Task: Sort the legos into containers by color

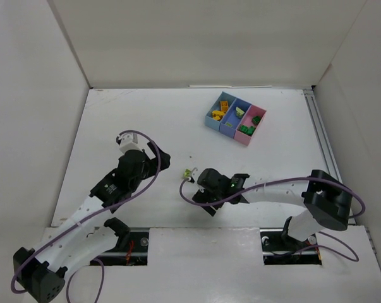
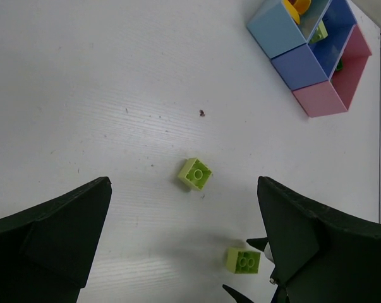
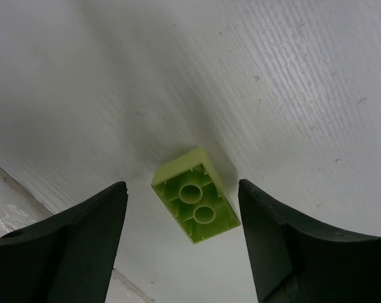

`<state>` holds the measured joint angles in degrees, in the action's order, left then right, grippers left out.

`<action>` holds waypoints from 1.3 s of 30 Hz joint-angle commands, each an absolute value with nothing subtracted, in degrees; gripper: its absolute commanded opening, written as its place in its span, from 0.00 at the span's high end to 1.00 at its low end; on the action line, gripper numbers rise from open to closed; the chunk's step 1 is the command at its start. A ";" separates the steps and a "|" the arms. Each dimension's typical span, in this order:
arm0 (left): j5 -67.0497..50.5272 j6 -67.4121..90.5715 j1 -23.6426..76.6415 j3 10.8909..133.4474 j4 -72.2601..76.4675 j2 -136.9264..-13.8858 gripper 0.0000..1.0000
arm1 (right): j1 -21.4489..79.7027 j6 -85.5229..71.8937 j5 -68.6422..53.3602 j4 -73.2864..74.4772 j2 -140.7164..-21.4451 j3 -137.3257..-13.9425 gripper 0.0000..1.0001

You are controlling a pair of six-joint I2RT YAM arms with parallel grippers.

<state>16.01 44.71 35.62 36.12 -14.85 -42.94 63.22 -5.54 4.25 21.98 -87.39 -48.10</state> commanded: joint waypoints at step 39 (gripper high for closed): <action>0.97 25.93 35.86 43.42 -0.88 -74.79 0.00 | 23.47 6.15 12.05 29.71 -107.47 -95.53 0.73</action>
<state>2.74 29.89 35.62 40.29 -3.38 -72.77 25.15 3.92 13.17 27.14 -104.68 -91.53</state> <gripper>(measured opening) 0.997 0.427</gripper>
